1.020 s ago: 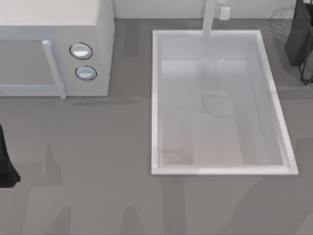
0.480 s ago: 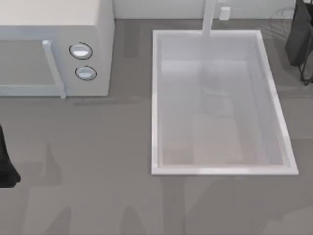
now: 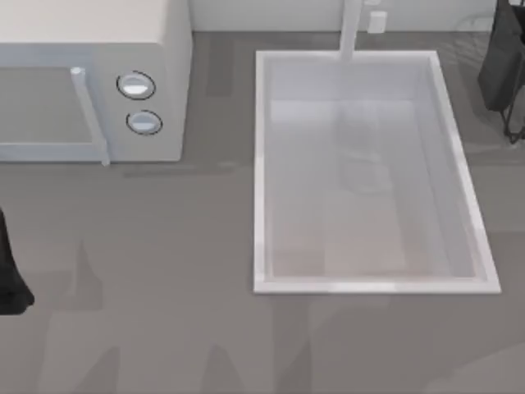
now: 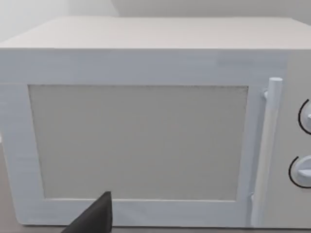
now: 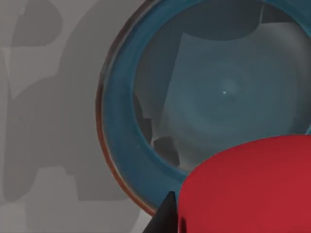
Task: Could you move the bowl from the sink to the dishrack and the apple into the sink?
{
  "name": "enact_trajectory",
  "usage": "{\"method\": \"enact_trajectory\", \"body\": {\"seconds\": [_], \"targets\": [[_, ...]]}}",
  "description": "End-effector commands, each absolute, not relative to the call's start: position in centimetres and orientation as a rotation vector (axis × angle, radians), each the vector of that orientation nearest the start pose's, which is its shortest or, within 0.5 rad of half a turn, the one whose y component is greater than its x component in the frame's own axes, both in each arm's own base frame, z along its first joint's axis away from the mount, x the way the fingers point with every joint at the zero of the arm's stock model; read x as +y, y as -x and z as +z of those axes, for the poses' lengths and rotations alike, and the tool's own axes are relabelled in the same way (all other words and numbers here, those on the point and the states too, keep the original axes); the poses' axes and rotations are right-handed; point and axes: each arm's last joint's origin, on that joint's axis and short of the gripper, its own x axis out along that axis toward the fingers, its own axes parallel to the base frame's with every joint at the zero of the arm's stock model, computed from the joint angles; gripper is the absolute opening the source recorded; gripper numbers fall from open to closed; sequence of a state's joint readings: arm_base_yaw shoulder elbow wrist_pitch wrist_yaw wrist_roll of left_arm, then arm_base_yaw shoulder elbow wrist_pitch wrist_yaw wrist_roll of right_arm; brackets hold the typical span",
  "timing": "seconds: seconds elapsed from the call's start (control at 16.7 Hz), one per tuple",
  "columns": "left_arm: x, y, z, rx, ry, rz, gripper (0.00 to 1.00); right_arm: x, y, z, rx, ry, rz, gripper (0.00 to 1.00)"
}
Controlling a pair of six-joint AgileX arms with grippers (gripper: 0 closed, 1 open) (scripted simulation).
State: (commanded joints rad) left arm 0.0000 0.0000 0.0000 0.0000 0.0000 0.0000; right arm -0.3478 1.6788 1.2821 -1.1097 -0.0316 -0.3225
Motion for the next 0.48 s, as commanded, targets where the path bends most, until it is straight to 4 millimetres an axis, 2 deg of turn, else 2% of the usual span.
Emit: {"method": "enact_trajectory", "body": {"seconds": [0.24, 0.48], "targets": [[-0.1, -10.6, 16.0, 0.0, 0.0, 0.0, 1.0, -8.2, -30.9, 21.7, 1.407, 0.088, -0.022, 0.0], [-0.1, -10.6, 16.0, 0.0, 0.0, 0.0, 1.0, -4.1, -33.5, 20.5, 1.191, 0.241, -0.059, 0.0]]}}
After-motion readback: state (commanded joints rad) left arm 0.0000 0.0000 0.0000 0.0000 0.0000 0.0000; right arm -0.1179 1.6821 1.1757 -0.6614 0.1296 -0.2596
